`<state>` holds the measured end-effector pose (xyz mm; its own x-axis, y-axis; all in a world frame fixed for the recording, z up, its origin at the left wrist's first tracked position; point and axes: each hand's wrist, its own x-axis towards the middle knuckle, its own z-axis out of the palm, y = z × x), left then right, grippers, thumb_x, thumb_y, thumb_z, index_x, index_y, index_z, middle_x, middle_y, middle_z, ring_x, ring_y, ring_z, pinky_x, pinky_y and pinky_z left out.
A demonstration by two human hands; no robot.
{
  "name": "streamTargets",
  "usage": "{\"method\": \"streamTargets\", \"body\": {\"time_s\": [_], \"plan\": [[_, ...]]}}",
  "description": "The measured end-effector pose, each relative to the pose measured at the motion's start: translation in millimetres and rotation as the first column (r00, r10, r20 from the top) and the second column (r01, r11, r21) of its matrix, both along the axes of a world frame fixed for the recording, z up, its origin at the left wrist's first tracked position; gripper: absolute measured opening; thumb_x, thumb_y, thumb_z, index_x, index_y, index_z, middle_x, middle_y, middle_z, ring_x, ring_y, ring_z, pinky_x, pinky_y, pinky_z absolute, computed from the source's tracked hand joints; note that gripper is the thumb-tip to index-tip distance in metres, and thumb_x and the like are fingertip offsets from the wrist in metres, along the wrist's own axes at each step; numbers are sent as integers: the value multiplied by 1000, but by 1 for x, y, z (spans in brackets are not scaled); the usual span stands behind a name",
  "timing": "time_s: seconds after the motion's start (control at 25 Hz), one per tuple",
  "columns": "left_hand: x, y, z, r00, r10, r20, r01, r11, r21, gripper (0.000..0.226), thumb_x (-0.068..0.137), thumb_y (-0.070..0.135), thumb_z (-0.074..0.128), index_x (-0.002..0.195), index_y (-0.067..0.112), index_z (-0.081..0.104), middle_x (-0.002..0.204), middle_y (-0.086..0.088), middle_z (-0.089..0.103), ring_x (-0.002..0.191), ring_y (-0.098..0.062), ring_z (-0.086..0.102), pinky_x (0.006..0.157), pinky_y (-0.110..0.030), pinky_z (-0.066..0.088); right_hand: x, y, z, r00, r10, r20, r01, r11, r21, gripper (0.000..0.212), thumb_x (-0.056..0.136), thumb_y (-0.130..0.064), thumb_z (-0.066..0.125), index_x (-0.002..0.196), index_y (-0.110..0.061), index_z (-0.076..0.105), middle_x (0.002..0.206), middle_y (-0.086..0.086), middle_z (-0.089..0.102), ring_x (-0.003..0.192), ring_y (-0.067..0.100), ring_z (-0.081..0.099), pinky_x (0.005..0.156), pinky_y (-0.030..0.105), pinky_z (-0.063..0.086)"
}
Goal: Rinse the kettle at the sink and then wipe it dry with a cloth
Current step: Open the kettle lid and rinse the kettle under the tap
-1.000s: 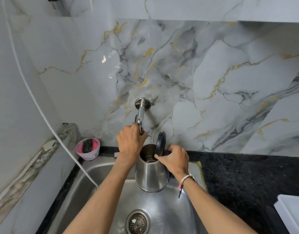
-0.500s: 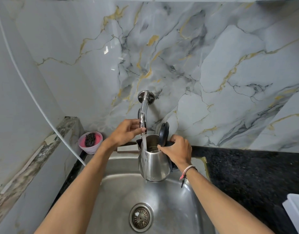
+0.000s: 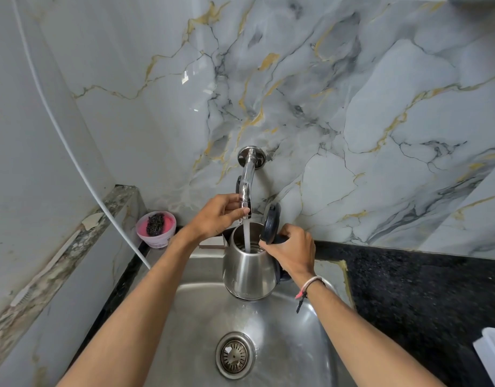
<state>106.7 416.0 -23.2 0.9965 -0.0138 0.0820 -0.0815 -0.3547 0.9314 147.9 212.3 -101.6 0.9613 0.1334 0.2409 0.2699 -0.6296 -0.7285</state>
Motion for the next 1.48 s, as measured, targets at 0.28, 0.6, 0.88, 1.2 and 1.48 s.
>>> {"method": "streamTargets", "body": {"time_s": [0.28, 0.6, 0.88, 1.2, 1.48], "plan": [[1, 0, -4, 1000, 3, 19, -3, 1000, -11, 26, 96, 5, 62, 122, 1, 64, 114, -9, 74, 103, -9, 71, 92, -16, 53, -6, -2, 6, 999, 22, 23, -22, 1000, 20, 44, 51, -72, 71, 53, -35, 49, 51, -22, 55, 56, -7, 57, 51, 17, 37], [-1, 1, -6, 1000, 9, 19, -8, 999, -40, 24, 97, 9, 62, 120, 10, 65, 112, -2, 75, 104, -5, 71, 92, -15, 53, -10, -10, 2, 1000, 21, 13, -21, 1000, 17, 43, 51, -70, 72, 57, -31, 56, 56, -17, 64, 62, 5, 66, 57, 26, 49], [-2, -1, -7, 999, 36, 12, -36, 999, -29, 29, 97, 9, 62, 125, 4, 63, 117, -8, 74, 110, -12, 70, 96, -19, 53, -15, -12, 4, 999, 32, 4, -32, 999, 34, 41, 51, -70, 73, 58, -32, 58, 56, -18, 63, 60, -5, 62, 54, 18, 40], [-2, 0, -10, 999, 54, -8, -54, 998, -19, 31, 97, 13, 63, 127, 4, 63, 120, -9, 74, 113, -15, 69, 105, -32, 51, -19, -10, 4, 999, 34, -9, -34, 999, 27, 41, 51, -71, 73, 58, -34, 56, 57, -18, 63, 61, -2, 63, 55, 21, 43], [-4, -3, -9, 998, 61, 1, -61, 997, -39, 29, 97, 11, 62, 125, 6, 64, 120, -8, 74, 113, -15, 70, 105, -33, 51, -22, -10, -3, 1000, 24, -19, -24, 1000, -4, 51, 52, -71, 73, 70, -23, 71, 69, -12, 75, 68, 4, 69, 66, 31, 58]]}}
